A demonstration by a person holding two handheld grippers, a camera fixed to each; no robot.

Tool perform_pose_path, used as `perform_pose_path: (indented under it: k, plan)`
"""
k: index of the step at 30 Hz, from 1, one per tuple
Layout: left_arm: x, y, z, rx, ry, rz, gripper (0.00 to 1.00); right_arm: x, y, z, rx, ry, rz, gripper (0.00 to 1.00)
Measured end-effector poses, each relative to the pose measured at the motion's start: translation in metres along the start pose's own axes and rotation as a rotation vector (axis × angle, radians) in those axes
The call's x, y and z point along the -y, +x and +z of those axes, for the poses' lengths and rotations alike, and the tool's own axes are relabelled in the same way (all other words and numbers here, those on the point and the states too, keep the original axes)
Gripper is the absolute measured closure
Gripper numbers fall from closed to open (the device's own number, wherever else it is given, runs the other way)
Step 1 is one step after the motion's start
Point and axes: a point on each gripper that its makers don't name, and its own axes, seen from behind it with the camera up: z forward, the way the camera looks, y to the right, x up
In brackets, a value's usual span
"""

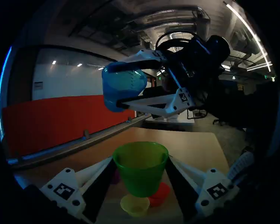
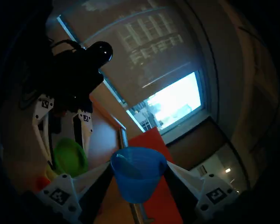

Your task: Pour water

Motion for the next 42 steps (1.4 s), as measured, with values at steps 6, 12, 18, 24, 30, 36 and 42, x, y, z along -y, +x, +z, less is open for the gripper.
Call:
perform_pose_path:
  k: [6,12,18,24,30,36,42]
  plan:
    - [0.000,-0.002,0.001,-0.003,-0.004,-0.007,0.13,0.000,-0.001,0.003,0.010,-0.002,-0.053,0.10]
    - [-0.005,-0.005,0.002,0.003,-0.014,-0.003,0.13,-0.003,-0.002,0.006,0.021,-0.011,-0.098,0.10]
    - [-0.005,-0.007,0.003,0.005,-0.014,-0.001,0.13,-0.006,-0.003,0.007,0.025,-0.019,-0.124,0.09]
    - [-0.004,-0.007,0.004,0.005,-0.015,-0.002,0.13,-0.011,-0.004,0.007,0.029,-0.030,-0.145,0.10]
    - [-0.005,-0.008,0.004,0.004,-0.017,-0.004,0.13,-0.014,-0.003,0.006,0.028,-0.038,-0.161,0.10]
    - [-0.003,-0.007,0.004,0.002,-0.016,-0.002,0.13,-0.018,-0.002,0.005,0.029,-0.048,-0.182,0.10]
    - [-0.003,-0.008,0.003,0.002,-0.013,-0.002,0.13,-0.021,0.000,0.004,0.025,-0.057,-0.197,0.10]
